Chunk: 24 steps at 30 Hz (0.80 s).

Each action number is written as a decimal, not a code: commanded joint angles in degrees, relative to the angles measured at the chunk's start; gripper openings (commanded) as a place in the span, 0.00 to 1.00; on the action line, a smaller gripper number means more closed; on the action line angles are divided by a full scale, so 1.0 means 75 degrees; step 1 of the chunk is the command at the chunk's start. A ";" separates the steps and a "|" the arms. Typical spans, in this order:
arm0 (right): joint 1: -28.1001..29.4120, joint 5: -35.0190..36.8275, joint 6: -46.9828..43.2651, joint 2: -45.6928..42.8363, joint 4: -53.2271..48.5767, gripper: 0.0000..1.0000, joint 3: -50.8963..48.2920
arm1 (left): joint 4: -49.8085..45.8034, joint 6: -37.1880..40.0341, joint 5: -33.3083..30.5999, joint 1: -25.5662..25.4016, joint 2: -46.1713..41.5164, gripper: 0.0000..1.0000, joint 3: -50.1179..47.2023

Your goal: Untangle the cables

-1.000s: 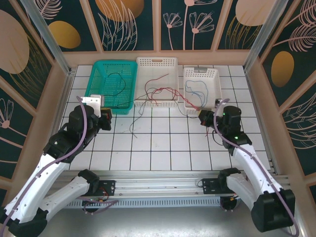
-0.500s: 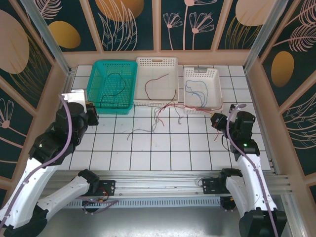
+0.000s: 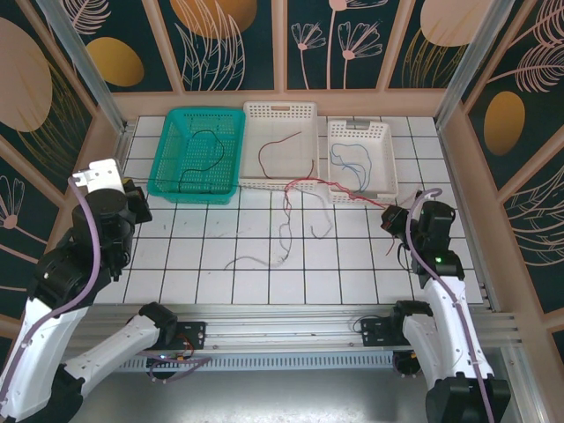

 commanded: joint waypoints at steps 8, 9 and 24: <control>-0.0079 0.1455 0.0283 -0.0246 -0.0429 0.00 -0.0130 | 0.0039 0.0168 -0.1107 0.0018 -0.0137 0.00 -0.0064; -0.0080 0.1561 0.0311 -0.0351 -0.0444 0.00 -0.0141 | 0.0037 0.0151 -0.1189 0.0019 -0.0135 0.00 -0.0048; -0.0006 0.1891 0.0397 -0.0430 -0.0316 0.00 -0.0314 | 0.1136 0.0378 -0.1310 0.0017 -0.0737 0.00 0.1108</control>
